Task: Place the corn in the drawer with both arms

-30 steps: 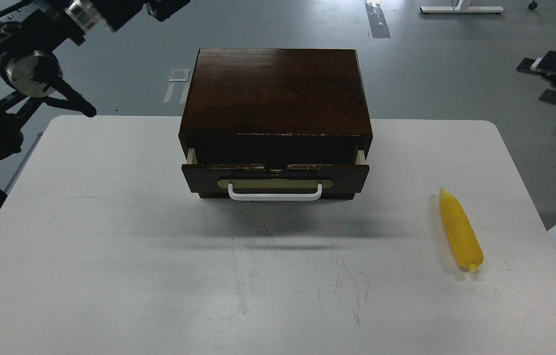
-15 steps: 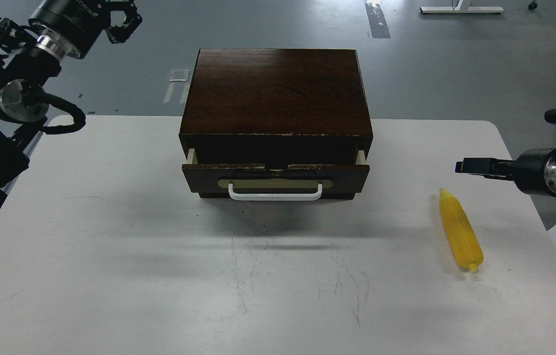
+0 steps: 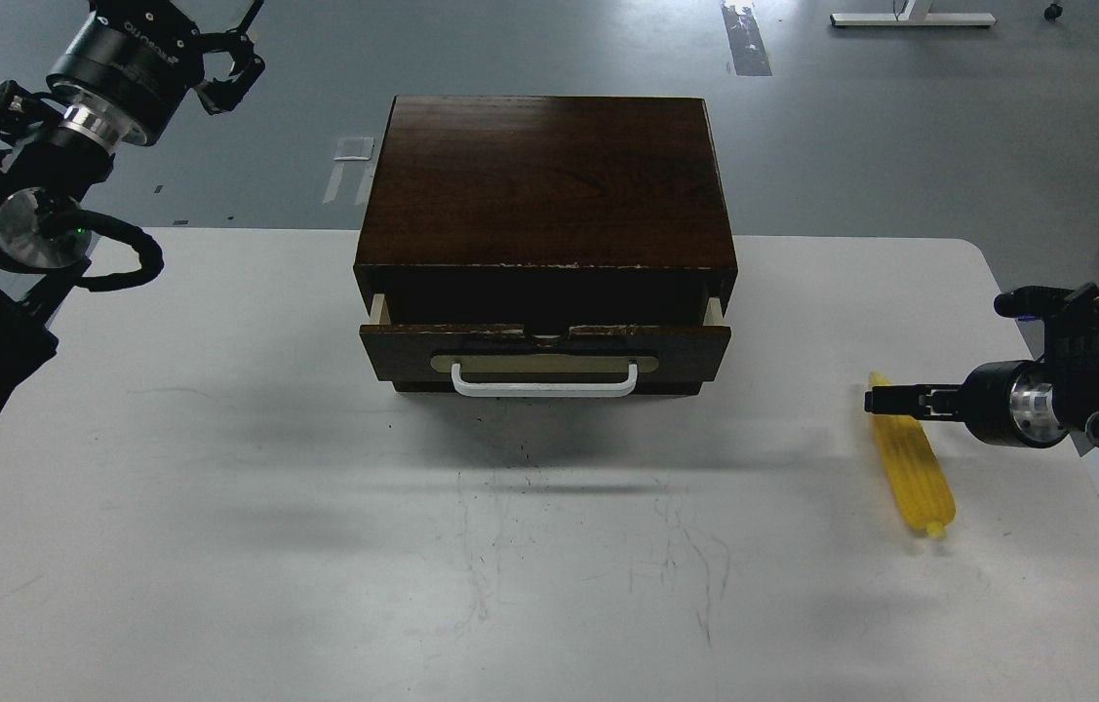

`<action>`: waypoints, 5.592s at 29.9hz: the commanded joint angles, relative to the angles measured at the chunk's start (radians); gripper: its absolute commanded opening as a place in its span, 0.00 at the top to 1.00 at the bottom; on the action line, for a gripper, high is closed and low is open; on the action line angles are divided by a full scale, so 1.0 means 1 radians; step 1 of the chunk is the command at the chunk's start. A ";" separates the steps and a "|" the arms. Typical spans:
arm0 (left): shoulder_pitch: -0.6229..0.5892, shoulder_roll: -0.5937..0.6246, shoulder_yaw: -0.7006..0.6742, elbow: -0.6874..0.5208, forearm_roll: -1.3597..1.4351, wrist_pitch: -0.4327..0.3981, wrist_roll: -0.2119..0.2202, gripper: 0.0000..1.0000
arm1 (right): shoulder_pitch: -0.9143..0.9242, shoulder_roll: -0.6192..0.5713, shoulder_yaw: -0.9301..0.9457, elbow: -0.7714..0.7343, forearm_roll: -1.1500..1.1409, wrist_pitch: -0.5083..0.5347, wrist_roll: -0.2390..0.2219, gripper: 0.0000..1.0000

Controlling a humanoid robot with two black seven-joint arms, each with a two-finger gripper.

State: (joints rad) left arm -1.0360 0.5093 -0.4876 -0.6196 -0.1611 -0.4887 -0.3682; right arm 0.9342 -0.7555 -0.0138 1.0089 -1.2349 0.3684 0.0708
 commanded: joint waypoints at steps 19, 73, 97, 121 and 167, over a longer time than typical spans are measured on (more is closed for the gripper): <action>-0.016 0.003 -0.003 -0.011 0.008 0.000 0.000 0.02 | 0.107 -0.084 0.005 0.120 0.005 -0.032 0.009 0.92; -0.013 0.058 -0.003 -0.017 0.009 0.000 -0.005 0.02 | 0.543 0.212 -0.049 0.361 -0.821 -0.200 0.274 0.90; -0.001 0.061 -0.003 -0.015 0.006 0.000 -0.009 0.02 | 0.522 0.308 -0.052 0.295 -0.822 -0.283 0.276 0.79; 0.001 0.071 -0.003 -0.014 0.002 0.000 -0.009 0.02 | 0.529 0.318 -0.054 0.289 -0.821 -0.283 0.282 0.33; 0.117 -0.018 -0.032 0.001 -0.097 0.000 0.002 0.02 | -0.106 0.150 0.630 -0.274 1.643 -0.005 0.268 0.00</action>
State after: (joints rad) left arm -0.9389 0.4940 -0.4955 -0.6183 -0.2380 -0.4887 -0.3683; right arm 0.8773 -0.6044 0.5895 0.7347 0.3423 0.3121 0.3378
